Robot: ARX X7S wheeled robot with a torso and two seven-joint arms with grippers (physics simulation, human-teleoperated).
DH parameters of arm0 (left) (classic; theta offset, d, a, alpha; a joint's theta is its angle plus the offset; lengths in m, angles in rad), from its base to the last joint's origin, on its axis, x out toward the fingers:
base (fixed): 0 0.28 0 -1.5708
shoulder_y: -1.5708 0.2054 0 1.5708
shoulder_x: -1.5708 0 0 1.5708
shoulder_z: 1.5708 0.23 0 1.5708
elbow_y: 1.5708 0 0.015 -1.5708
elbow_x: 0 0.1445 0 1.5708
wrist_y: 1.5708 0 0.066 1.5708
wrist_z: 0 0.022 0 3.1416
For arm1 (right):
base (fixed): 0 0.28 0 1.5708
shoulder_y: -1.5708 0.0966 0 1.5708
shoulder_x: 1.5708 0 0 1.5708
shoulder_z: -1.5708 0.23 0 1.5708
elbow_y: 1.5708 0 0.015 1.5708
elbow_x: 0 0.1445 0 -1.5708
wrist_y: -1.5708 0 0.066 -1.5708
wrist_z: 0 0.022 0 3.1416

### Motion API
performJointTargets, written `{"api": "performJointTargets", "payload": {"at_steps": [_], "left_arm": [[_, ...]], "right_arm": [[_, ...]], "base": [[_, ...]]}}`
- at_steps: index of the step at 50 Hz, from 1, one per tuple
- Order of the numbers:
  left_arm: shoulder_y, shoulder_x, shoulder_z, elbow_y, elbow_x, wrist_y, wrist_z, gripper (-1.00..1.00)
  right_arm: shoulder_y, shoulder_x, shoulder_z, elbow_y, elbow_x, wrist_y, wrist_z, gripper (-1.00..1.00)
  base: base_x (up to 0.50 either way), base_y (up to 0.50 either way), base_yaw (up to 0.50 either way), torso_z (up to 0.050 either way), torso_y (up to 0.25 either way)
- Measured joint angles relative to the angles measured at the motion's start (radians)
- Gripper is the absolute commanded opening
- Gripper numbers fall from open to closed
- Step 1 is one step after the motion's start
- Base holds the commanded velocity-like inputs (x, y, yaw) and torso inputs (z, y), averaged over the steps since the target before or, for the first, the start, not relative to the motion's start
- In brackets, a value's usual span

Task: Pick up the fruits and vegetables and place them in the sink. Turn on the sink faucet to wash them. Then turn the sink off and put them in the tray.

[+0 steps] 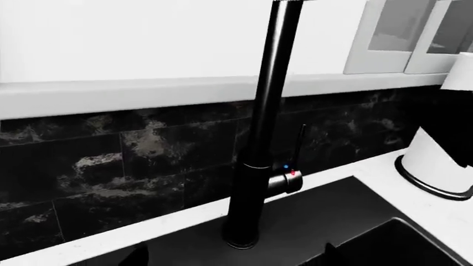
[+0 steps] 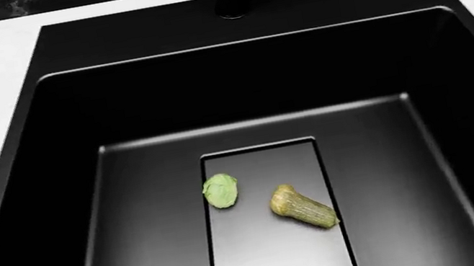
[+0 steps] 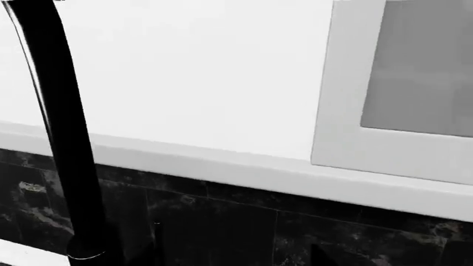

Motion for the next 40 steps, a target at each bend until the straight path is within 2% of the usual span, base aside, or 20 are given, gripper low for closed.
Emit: {"api": "performJointTargets", "payload": {"at_steps": [5, 11, 15, 20, 25, 30, 40], "left_arm": [[-0.007, 0.019, 0.034, -0.02, 0.024, -0.041, 0.052, 1.0], [-0.028, 0.055, 0.092, -0.065, 0.077, -0.1, 0.126, 1.0], [-0.048, 0.078, 0.13, -0.095, 0.111, -0.14, 0.171, 1.0], [-0.072, 0.106, 0.173, -0.126, 0.149, -0.184, 0.22, 1.0], [-0.094, 0.131, 0.212, -0.151, 0.186, -0.22, 0.266, 1.0], [-0.106, 0.148, 0.244, -0.164, 0.215, -0.246, 0.299, 1.0], [-0.103, 0.168, 0.295, -0.176, 0.263, -0.272, 0.346, 1.0]], "right_arm": [[0.083, 0.143, -0.106, 0.011, 0.357, 0.139, 0.287, 1.0], [0.193, 0.299, -0.325, 0.051, 0.979, 0.228, 0.633, 1.0], [0.243, 0.369, -0.469, 0.055, 1.354, 0.259, 0.79, 1.0], [0.267, 0.426, -0.608, 0.046, 1.668, 0.288, 0.91, 1.0], [0.265, 0.465, -0.706, 0.023, 1.859, 0.309, 0.969, 1.0], [0.245, 0.493, -0.767, -0.008, 1.967, 0.321, 0.988, 1.0], [0.166, 0.5, -0.805, -0.053, 1.979, 0.337, 0.927, 1.0]], "base": [[0.0, 0.0, 0.0, 0.0, 0.0], [0.0, 0.0, 0.0, 0.0, 0.0], [0.0, 0.0, 0.0, 0.0, 0.0], [0.0, 0.0, 0.0, 0.0, 0.0], [0.0, 0.0, 0.0, 0.0, 0.0], [0.0, 0.0, 0.0, 0.0, 0.0], [0.0, 0.0, 0.0, 0.0, 0.0]]}}
